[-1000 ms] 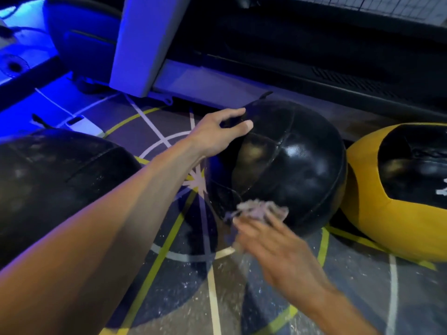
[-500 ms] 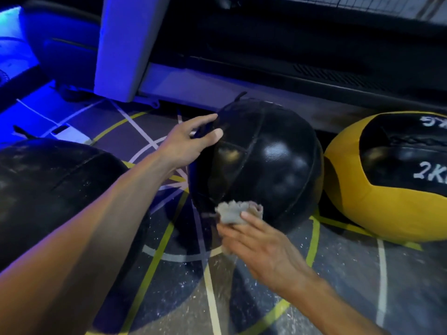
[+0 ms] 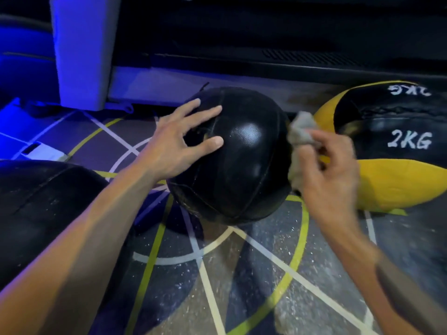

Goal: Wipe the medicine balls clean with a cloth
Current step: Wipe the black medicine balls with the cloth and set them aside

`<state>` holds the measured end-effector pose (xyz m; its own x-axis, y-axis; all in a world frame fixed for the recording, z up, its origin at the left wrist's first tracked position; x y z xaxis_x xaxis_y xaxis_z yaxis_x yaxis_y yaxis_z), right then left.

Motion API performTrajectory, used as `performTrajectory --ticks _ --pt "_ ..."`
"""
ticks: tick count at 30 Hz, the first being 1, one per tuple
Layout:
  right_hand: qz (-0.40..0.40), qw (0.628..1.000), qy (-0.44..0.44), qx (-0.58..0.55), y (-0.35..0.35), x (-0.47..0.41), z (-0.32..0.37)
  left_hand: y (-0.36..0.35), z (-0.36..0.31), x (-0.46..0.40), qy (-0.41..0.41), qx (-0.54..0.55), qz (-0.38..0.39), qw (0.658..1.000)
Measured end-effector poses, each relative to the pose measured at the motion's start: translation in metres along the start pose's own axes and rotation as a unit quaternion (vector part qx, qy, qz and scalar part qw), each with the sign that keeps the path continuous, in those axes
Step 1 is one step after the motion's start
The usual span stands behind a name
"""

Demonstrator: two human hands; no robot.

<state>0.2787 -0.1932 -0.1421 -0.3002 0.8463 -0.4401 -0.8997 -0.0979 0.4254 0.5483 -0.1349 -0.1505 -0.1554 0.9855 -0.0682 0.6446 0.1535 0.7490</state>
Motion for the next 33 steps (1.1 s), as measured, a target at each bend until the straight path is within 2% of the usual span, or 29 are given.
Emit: performTrajectory --ticks 2,5,6,7,8,9,11,14,17,22,26,29,33 --pt "0.056 0.994 0.066 0.073 -0.032 0.003 0.006 0.000 0.001 -0.003 0.003 -0.001 0.001 1.000" --pt "0.172 0.951 0.188 0.177 -0.070 0.064 0.000 0.001 0.010 -0.003 0.000 -0.002 -0.004 1.000" --pt "0.237 0.933 0.198 0.186 -0.080 0.088 -0.014 0.003 0.013 -0.003 -0.005 -0.005 -0.008 1.000" --pt "0.307 0.917 0.169 0.189 -0.088 0.112 -0.035 0.002 0.015 -0.002 -0.007 -0.004 -0.010 1.000" --pt "0.348 0.913 0.104 0.187 -0.089 0.132 -0.060 0.001 0.016 -0.002 -0.007 -0.002 -0.007 1.000" --pt "0.348 0.922 0.018 0.169 -0.084 0.145 -0.081 0.001 0.016 -0.001 -0.007 0.002 -0.007 1.000" --pt "0.283 0.943 -0.155 0.077 -0.064 0.153 -0.110 -0.001 0.015 0.002 -0.012 0.010 -0.010 1.000" --pt "0.189 0.931 -0.307 -0.064 -0.034 0.150 -0.117 -0.008 0.013 0.012 -0.018 0.009 -0.015 1.000" --pt "0.150 0.908 -0.365 -0.145 -0.015 0.148 -0.104 -0.012 0.011 0.022 -0.020 -0.011 -0.024 0.999" --pt "0.092 0.871 -0.427 -0.224 0.014 0.168 -0.090 0.000 0.017 0.034 0.024 -0.041 -0.004 0.999" --pt "0.052 0.815 -0.496 -0.296 0.002 0.192 -0.104 0.020 0.030 0.041 0.065 -0.042 -0.036 0.996" --pt "0.018 0.753 -0.554 -0.354 -0.023 0.198 -0.120 0.026 0.007 0.035 0.031 -0.079 -0.096 0.992" --pt "0.017 0.689 -0.581 -0.433 -0.063 0.179 -0.129 0.001 -0.018 0.019 -0.014 -0.177 -0.039 0.983"
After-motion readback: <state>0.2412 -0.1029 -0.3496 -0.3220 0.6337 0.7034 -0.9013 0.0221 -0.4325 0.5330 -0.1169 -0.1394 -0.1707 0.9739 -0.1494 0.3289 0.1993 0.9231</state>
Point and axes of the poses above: each hand's wrist, its own x-axis away from the middle knuckle, its own y-axis out of the back of the hand, z = x × y, the point moved 6 cm from there along -x, towards the middle knuckle, and after that the axes turned 8 degrees about z, right-handed, at the moved point
